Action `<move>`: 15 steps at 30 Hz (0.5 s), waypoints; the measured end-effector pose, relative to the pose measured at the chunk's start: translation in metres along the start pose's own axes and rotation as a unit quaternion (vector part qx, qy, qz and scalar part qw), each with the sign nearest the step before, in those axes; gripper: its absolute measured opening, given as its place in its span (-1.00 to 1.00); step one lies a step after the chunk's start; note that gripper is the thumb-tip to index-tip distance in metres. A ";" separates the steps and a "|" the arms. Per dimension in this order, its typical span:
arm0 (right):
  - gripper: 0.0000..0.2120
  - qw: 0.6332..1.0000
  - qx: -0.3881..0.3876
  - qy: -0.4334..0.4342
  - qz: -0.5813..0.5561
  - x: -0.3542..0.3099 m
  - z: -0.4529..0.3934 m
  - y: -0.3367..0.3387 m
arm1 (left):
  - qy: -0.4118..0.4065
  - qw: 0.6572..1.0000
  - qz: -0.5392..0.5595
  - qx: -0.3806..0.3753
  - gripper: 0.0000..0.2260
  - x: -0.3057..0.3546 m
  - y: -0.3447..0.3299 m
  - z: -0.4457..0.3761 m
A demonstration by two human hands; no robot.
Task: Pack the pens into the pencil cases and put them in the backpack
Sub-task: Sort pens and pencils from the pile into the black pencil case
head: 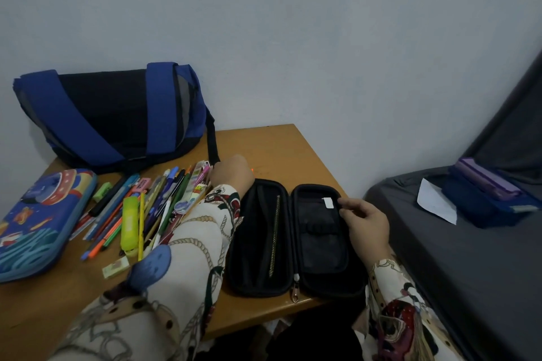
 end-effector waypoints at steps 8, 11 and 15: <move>-0.77 1.000 0.001 0.004 -0.013 0.000 0.001 0.000 | 0.039 0.998 -0.026 -0.034 -0.88 0.009 0.000 -0.014; -0.78 1.000 0.002 0.004 -0.008 0.000 0.001 0.000 | 0.046 0.997 -0.046 -0.038 -0.87 0.011 -0.001 -0.019; -0.76 1.000 0.002 -0.001 -0.012 0.000 0.002 0.001 | 0.047 0.997 -0.054 -0.035 -0.88 0.015 -0.004 -0.024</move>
Point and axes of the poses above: each hand's wrist, its own z-axis away from the middle knuckle, its own y-axis out of the back of the hand, x = y × z, the point moved 3 cm from there along -z, towards the middle knuckle, and after that the axes turned 6 degrees about -x, right-handed, at the moved point
